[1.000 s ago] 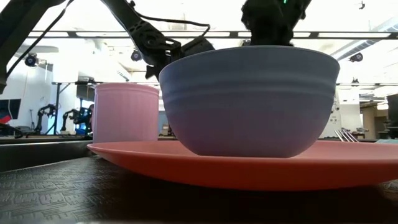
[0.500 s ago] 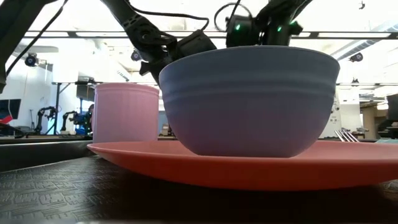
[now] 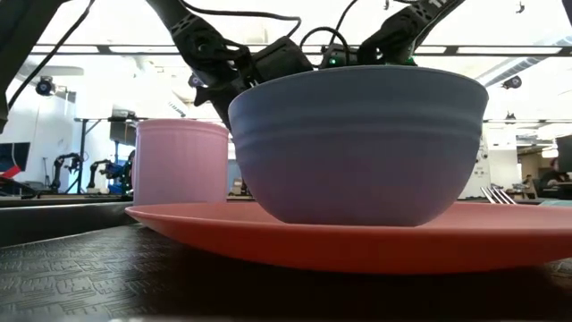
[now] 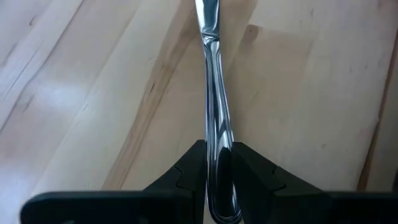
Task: Set up tray
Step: Put the silver knife to the right of the silver fork on the blue table napkin on the black tray
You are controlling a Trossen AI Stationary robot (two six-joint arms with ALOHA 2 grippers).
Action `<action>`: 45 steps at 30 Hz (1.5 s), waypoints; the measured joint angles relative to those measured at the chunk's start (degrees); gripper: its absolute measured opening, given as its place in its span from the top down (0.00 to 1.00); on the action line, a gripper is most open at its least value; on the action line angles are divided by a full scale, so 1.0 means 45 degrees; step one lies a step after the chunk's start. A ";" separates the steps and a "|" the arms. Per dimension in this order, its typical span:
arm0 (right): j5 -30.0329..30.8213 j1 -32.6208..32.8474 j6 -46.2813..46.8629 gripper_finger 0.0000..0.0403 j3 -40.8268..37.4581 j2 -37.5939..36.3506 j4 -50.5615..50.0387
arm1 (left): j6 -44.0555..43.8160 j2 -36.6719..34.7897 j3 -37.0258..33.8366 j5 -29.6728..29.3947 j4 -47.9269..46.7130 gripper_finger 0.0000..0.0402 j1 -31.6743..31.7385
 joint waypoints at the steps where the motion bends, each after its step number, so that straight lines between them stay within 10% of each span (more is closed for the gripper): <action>1: -0.0021 -0.0044 -0.0223 0.52 -0.0088 0.0046 0.0207 | -0.0054 0.0000 -0.0007 -0.0070 -0.0004 0.87 -0.0029; 45: -0.1483 -0.1014 -0.2383 0.54 0.0903 0.2685 -0.0378 | -0.0146 -0.0006 0.0078 -0.1221 -0.0026 0.87 -0.0179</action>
